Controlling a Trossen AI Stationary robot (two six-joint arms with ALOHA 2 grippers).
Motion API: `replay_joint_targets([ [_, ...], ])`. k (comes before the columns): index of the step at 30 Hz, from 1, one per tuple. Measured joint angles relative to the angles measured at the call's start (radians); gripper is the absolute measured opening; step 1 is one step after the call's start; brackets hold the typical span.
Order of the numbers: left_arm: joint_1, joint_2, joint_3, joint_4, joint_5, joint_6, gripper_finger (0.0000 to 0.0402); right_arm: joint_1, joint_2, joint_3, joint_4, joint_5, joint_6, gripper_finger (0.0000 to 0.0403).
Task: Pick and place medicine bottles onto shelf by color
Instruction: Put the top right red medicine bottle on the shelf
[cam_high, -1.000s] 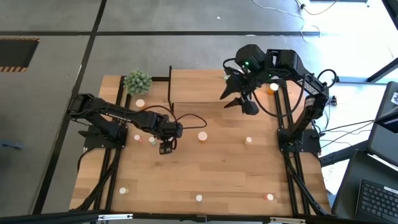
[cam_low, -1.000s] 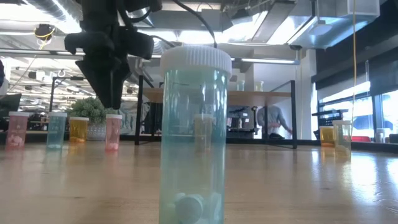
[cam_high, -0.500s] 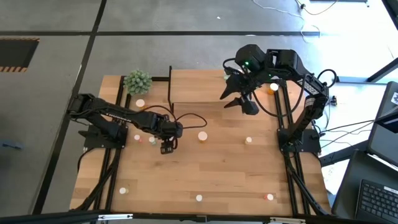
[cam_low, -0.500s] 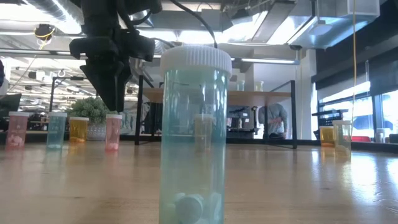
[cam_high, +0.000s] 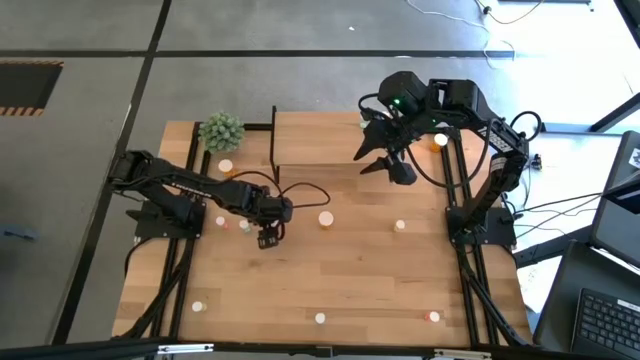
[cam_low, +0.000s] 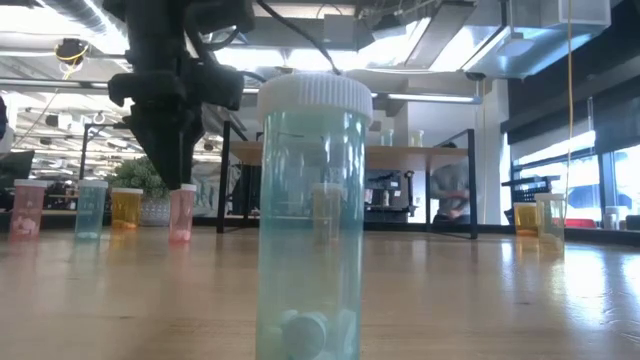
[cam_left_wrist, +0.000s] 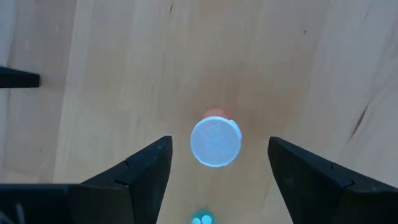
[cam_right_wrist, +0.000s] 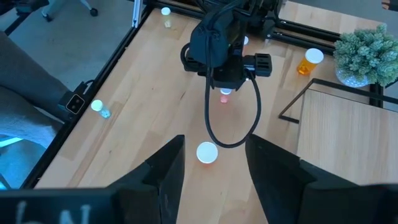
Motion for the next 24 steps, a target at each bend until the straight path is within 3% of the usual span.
replay_joint_targets([
  [14, 0.002, 0.0, -0.012, 0.024, 0.0, -0.002, 0.026, 0.0, 0.0, 0.0, 0.0, -0.002, 0.003, 0.0172],
  [24, 0.014, 0.0, -0.023, 0.057, 0.021, -0.023, 0.0226, 0.0, 0.0, 0.0, 0.0, -0.027, 0.003, 0.0172],
])
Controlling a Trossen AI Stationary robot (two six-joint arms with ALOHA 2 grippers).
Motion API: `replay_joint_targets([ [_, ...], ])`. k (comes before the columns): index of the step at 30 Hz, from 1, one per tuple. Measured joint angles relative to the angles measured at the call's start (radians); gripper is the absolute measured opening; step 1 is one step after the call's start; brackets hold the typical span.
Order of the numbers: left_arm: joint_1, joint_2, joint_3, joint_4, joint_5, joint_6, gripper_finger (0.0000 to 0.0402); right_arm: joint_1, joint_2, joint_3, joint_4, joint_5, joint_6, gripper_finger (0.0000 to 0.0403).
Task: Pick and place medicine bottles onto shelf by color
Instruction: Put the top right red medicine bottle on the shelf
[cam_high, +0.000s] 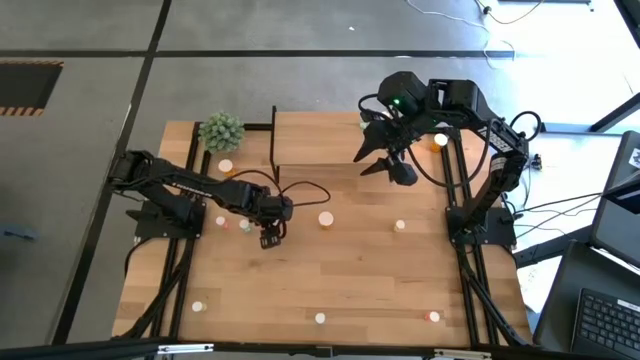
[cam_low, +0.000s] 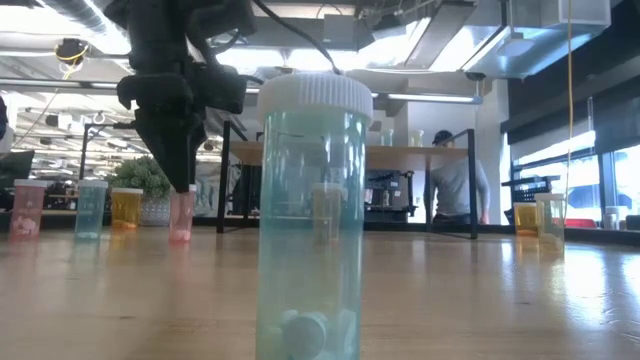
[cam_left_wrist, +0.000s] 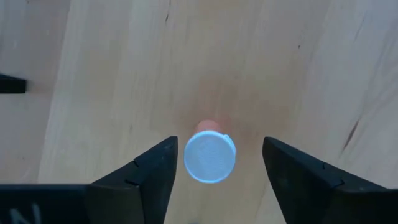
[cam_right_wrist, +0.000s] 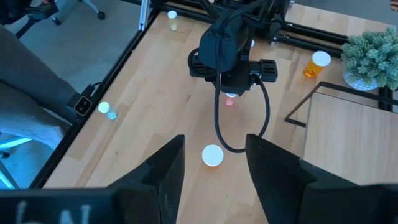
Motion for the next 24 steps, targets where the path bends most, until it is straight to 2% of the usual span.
replay_joint_targets([
  [24, 0.006, 0.0, 0.0, -0.002, 0.0, 0.004, 0.012, 0.0, 0.0, 0.0, 0.0, 0.0, 0.0, 0.0172],
])
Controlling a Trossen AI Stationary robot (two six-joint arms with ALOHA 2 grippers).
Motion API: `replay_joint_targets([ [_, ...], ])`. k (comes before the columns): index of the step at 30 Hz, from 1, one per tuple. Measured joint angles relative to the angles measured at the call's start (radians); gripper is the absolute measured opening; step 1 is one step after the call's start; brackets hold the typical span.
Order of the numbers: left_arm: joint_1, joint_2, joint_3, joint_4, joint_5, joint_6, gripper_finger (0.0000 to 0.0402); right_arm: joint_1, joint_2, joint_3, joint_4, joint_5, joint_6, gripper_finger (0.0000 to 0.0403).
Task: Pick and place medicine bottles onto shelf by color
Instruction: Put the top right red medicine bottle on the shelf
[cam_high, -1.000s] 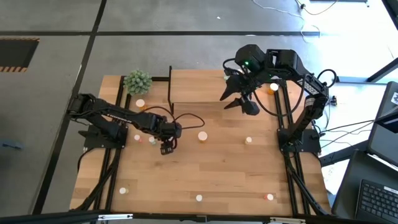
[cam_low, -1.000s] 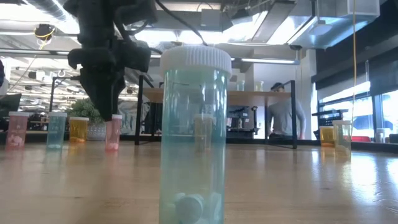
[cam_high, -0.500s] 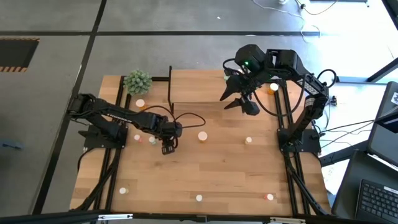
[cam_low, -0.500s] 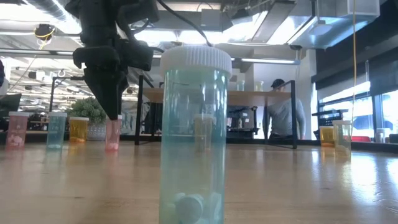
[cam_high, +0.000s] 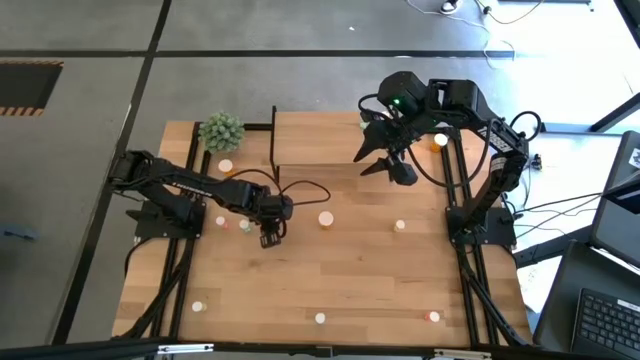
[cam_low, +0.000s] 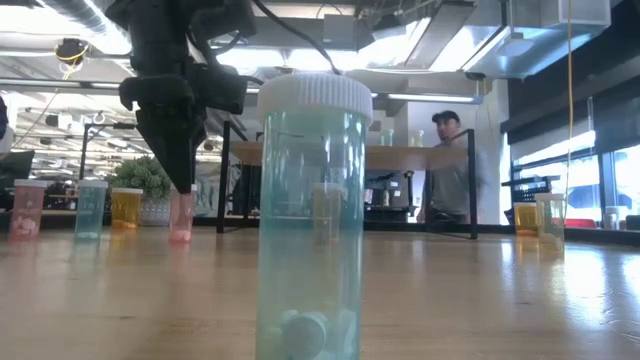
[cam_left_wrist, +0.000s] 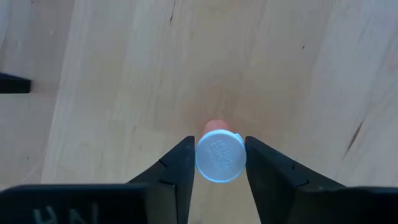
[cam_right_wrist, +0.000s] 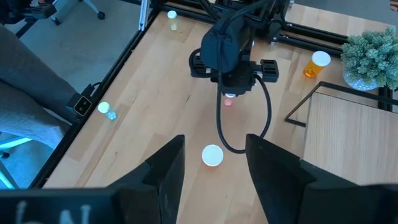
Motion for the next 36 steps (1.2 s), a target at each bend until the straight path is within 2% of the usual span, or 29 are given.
replay_joint_targets([
  [12, 0.0, 0.0, 0.0, 0.0, 0.009, 0.0, 0.0109, 0.0, 0.0, 0.0, 0.0, 0.0, 0.0, 0.0172],
  [18, 0.0, 0.0, 0.013, -0.009, 0.065, 0.0, 0.0108, 0.0, 0.0, 0.0, 0.0, 0.0, 0.0, 0.0172],
  [23, 0.0, 0.0, 0.069, -0.02, 0.075, 0.019, 0.0108, 0.0, 0.0, 0.0, 0.0, 0.001, 0.0, 0.0172],
  [36, 0.017, 0.0, 0.321, -0.238, 0.072, 0.105, 0.0108, 0.0, 0.0, 0.0, 0.0, 0.003, 0.0, 0.0172],
])
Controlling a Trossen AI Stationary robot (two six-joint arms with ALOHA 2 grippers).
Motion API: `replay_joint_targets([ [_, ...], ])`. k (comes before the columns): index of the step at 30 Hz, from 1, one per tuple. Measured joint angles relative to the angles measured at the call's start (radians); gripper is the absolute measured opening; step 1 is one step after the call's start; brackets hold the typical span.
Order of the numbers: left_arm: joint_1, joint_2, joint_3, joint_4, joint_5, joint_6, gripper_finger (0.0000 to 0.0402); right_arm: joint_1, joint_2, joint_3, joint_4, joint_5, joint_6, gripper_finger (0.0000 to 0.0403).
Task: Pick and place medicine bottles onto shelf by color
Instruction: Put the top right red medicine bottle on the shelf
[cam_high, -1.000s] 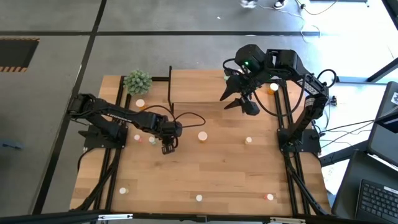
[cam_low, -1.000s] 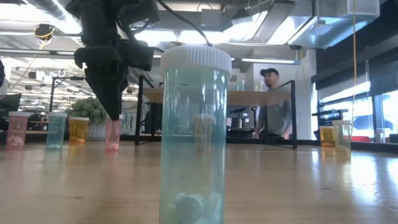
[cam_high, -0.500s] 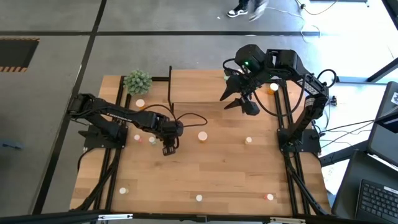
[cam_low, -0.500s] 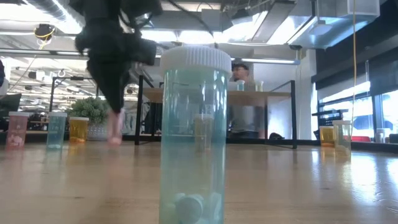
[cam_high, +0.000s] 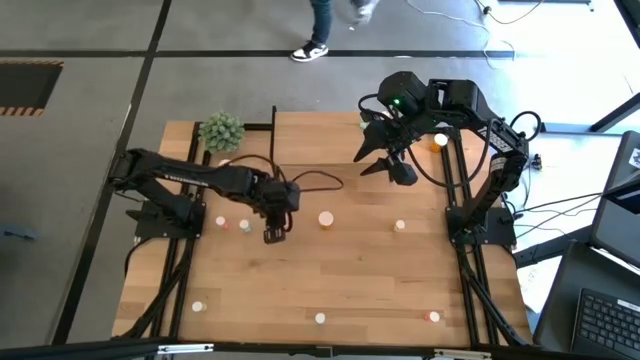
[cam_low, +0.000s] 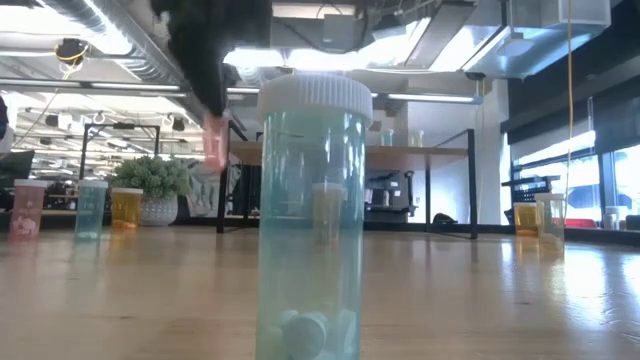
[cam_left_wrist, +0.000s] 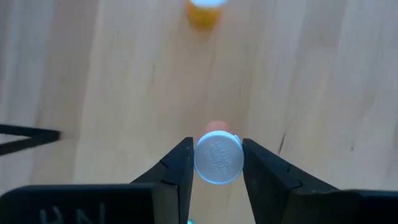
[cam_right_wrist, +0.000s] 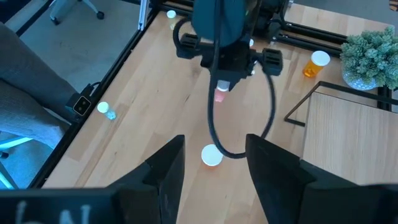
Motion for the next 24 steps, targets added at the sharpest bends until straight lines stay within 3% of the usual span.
replay_joint_targets([
  [11, 0.075, 0.0, 0.27, -0.174, -0.03, 0.129, 0.0108, 0.0, 0.0, 0.0, 0.0, 0.0, 0.0, 0.0172],
  [24, 0.265, 0.0, 0.401, -0.211, -0.036, 0.3, 0.0108, -0.003, 0.0, 0.0, 0.0, 0.0, 0.0, 0.0172],
])
